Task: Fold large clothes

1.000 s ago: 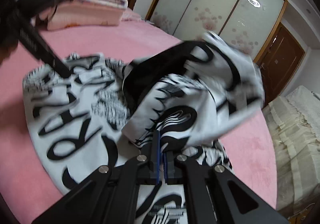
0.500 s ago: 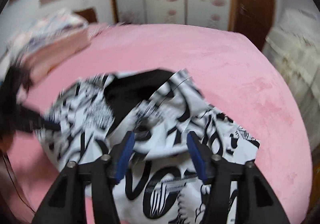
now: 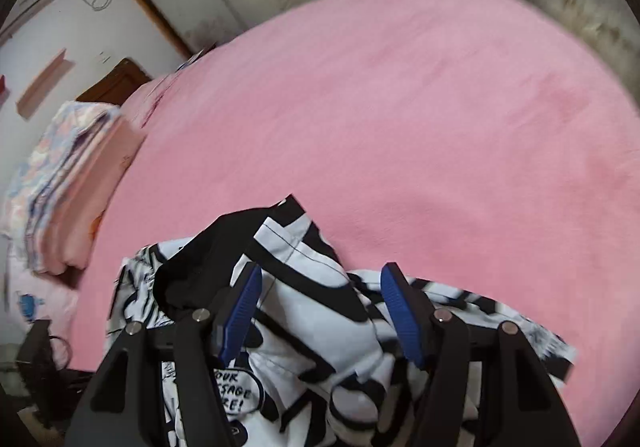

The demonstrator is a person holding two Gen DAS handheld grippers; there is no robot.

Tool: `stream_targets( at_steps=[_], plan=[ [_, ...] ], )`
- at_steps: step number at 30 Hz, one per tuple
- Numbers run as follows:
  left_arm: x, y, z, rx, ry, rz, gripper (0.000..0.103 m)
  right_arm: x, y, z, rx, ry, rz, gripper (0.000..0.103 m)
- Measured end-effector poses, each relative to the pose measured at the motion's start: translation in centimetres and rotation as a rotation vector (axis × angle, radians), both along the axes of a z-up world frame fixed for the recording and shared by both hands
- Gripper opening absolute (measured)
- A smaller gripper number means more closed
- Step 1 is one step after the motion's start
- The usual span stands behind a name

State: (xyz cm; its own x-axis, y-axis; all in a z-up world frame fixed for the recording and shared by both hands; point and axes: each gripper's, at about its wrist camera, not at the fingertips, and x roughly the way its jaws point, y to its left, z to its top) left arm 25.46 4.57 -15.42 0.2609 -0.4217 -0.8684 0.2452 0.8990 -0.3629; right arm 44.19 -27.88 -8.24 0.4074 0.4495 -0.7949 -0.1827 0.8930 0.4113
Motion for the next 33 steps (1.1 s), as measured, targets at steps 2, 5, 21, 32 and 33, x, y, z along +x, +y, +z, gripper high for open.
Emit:
stream_targets(
  at_steps=[2, 5, 21, 32, 33],
  plan=[
    [0.4, 0.1, -0.2, -0.006, 0.001, 0.004, 0.018, 0.8, 0.4, -1.0, 0.0, 0.021, 0.026, 0.062],
    [1.0, 0.4, -0.4, -0.014, 0.006, 0.011, 0.018, 1.3, 1.3, -2.2, 0.033, 0.048, 0.07, 0.062],
    [2.5, 4.8, 5.3, -0.134, -0.09, 0.129, 0.018, -13.8, 13.4, 11.1, -0.295, -0.668, 0.385, 0.006],
    [-1.4, 11.1, 7.0, -0.185, -0.102, 0.2, 0.024, -29.6, 24.9, 2.3, -0.683, -0.986, 0.833, 0.006],
    [-1.6, 11.5, 6.7, -0.179, -0.094, 0.203, 0.024, -30.6, 25.5, 1.1, -0.707, -0.993, 0.87, 0.006]
  ],
)
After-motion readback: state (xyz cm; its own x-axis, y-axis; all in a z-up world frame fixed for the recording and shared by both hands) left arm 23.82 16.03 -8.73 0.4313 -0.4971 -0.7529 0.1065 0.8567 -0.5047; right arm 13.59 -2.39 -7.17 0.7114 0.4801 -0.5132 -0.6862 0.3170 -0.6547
